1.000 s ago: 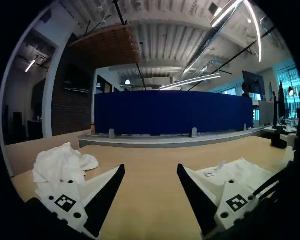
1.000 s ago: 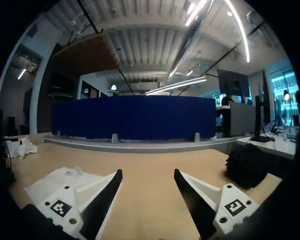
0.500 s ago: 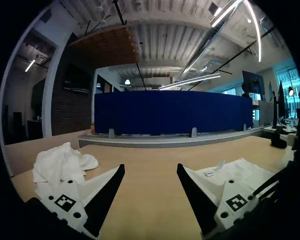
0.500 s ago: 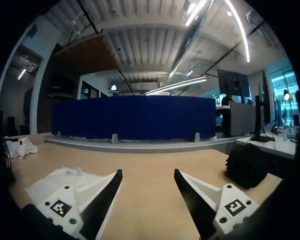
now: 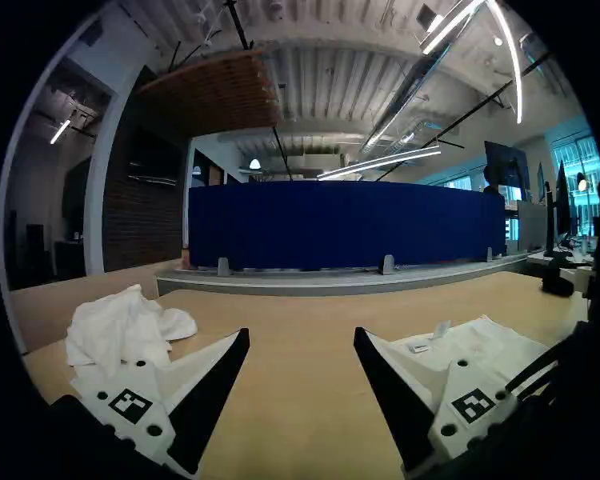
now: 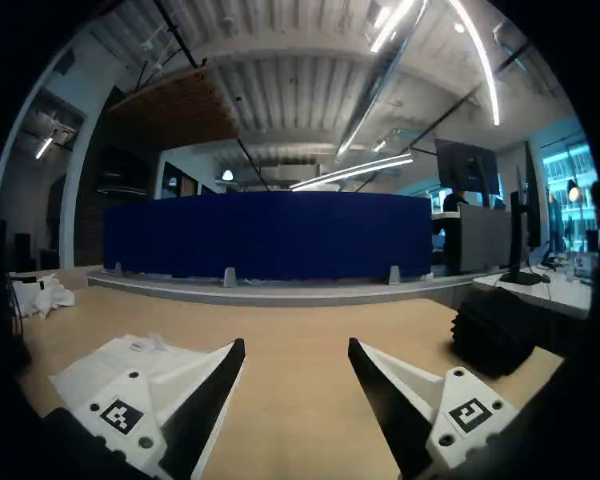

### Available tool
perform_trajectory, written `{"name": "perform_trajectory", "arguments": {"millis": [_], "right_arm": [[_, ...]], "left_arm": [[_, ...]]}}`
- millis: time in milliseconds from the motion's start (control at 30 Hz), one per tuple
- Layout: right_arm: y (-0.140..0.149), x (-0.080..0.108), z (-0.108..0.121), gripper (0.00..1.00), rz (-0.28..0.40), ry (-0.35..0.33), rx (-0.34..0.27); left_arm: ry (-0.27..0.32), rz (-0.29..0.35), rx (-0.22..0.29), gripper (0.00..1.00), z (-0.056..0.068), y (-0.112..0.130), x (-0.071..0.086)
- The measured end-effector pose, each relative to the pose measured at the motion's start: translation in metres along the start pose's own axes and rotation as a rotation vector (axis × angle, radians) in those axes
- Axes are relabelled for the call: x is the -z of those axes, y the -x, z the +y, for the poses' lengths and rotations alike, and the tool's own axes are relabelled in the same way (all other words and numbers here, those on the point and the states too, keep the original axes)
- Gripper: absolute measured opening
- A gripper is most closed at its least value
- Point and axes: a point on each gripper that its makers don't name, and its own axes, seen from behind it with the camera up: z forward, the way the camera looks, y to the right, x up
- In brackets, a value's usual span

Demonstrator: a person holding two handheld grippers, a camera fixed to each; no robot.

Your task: Fold towel

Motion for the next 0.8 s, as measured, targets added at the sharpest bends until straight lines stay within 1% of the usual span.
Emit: {"name": "perform_trajectory", "arguments": {"millis": [100, 200, 300, 400, 600, 700, 800], "right_arm": [[-0.001, 0.002, -0.004, 1.00, -0.008, -0.003, -0.003], [-0.013, 0.004, -0.010, 1.00, -0.014, -0.011, -0.017], [-0.037, 0.006, -0.016, 1.00, -0.009, -0.017, -0.041], [-0.062, 0.008, -0.019, 1.00, -0.019, -0.020, -0.055], [-0.121, 0.009, -0.020, 1.00, -0.025, -0.010, -0.037], [-0.150, 0.011, -0.025, 1.00, -0.027, -0.018, -0.020], [-0.174, 0.013, -0.032, 1.00, -0.035, -0.036, -0.012]], "left_arm": [[0.003, -0.012, 0.003, 0.97, 0.001, -0.001, 0.000], [0.008, -0.014, 0.011, 0.97, 0.000, -0.016, -0.001], [0.008, -0.002, 0.015, 0.97, -0.002, -0.043, -0.001], [0.008, 0.001, 0.004, 0.97, -0.002, -0.072, 0.000], [0.022, -0.014, -0.017, 0.97, 0.005, -0.130, 0.006], [0.031, -0.028, -0.020, 0.97, 0.009, -0.152, 0.009], [0.034, -0.041, -0.021, 0.97, 0.010, -0.172, 0.011]]}}
